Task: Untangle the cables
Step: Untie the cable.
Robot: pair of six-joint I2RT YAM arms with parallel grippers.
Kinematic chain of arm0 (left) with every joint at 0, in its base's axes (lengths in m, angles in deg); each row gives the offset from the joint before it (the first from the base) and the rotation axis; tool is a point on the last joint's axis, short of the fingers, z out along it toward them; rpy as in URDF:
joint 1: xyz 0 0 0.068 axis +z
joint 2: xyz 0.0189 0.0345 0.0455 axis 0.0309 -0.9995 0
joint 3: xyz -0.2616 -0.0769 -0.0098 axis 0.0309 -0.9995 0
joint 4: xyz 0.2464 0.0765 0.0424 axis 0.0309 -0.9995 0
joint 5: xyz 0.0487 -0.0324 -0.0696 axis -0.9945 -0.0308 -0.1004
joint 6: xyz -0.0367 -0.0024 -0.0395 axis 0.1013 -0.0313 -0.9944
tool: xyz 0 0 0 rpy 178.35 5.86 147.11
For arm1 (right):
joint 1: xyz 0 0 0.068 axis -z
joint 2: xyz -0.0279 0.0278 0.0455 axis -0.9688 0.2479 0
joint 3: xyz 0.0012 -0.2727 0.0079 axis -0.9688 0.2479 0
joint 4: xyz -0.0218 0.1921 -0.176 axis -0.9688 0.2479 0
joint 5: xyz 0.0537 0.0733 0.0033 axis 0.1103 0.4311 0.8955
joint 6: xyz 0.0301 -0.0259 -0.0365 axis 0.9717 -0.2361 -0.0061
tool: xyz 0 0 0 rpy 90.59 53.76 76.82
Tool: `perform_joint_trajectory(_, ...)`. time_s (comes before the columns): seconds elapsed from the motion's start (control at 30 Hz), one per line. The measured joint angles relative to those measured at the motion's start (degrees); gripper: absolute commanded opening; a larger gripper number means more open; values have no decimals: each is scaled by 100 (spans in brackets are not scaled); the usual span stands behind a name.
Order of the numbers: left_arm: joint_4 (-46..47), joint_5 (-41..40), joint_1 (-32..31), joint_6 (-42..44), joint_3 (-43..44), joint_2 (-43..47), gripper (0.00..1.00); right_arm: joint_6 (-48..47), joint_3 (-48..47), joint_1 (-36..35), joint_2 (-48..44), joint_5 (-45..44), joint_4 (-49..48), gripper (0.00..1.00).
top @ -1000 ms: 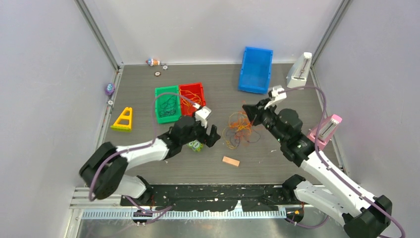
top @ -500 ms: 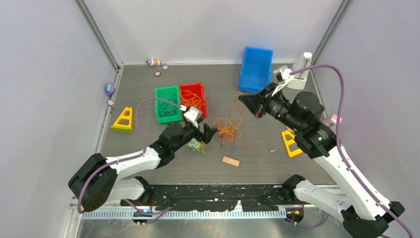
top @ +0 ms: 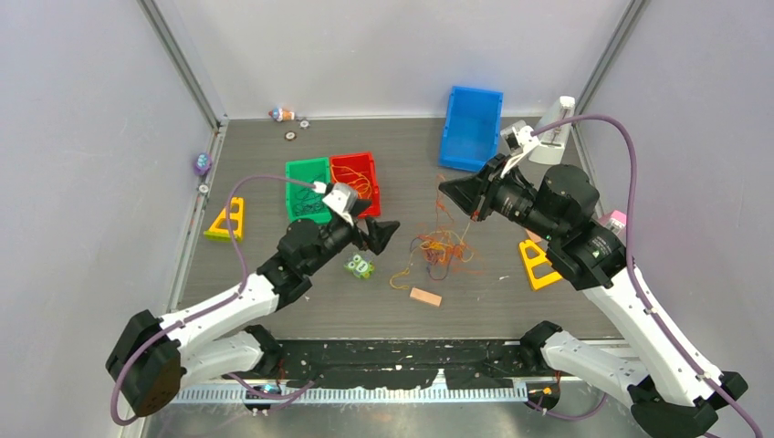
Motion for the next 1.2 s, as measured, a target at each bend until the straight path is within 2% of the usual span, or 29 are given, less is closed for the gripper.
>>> perform_joint_trajectory(0.13, -293, 286, -57, -111, 844, -282, 89, 48, 0, 0, 0, 63, 28, 6)
perform_joint_trajectory(0.3, -444, 463, -348, -120, 1412, -905, 88, 125, -2, 0, 0, 101, 31, 6)
perform_joint_trajectory(0.53, -916, 407, -511, -74, 1513, -1495, 87, 249, -4, 0, 17, 155, 24, 6)
perform_joint_trajectory(0.7, -946, 299, -527, -35, 1517, -1681, 86, 339, -4, 0, 107, 229, -59, 6)
perform_joint_trajectory(0.87, -949, 118, -529, -31, 1639, -2356, 85, 426, -81, 0, 295, 280, -114, 6)
perform_joint_trajectory(1.07, -1473, 98, -529, -140, 2363, -3683, 81, 393, -1191, 0, 848, 26, 98, 6)
perform_joint_trajectory(1.2, -1742, 0, -529, -280, 2483, -3838, 70, 129, -2522, 0, 1167, -610, 444, 5)
